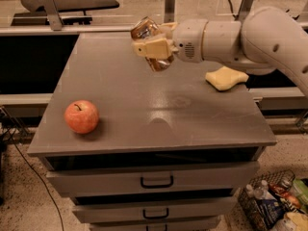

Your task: Place orange can upright

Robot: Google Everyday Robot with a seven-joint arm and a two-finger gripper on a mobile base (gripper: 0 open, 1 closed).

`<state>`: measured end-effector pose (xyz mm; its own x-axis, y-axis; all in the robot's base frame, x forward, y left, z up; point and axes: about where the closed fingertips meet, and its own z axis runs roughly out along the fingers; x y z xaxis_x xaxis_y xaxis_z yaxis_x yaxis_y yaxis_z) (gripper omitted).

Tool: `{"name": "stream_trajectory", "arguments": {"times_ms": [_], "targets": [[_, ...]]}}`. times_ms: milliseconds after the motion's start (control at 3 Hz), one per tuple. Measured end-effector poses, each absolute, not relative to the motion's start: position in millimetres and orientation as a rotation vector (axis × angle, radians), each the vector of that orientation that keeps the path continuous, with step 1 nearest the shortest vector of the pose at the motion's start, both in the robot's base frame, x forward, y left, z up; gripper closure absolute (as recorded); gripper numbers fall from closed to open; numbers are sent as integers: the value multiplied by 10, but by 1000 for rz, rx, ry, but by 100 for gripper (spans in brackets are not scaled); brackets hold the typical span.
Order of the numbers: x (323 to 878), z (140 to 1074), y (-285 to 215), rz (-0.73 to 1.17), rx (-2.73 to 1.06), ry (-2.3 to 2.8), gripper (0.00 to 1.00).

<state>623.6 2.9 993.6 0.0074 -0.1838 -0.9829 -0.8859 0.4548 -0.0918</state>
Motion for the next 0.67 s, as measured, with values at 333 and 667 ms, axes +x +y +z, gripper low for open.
{"name": "stream_trajectory", "arguments": {"times_ms": [333,667], "targets": [[5971,9962,-322,876,-889,1391,100],[5760,9859,-599,998,-843,1311,100]]}}
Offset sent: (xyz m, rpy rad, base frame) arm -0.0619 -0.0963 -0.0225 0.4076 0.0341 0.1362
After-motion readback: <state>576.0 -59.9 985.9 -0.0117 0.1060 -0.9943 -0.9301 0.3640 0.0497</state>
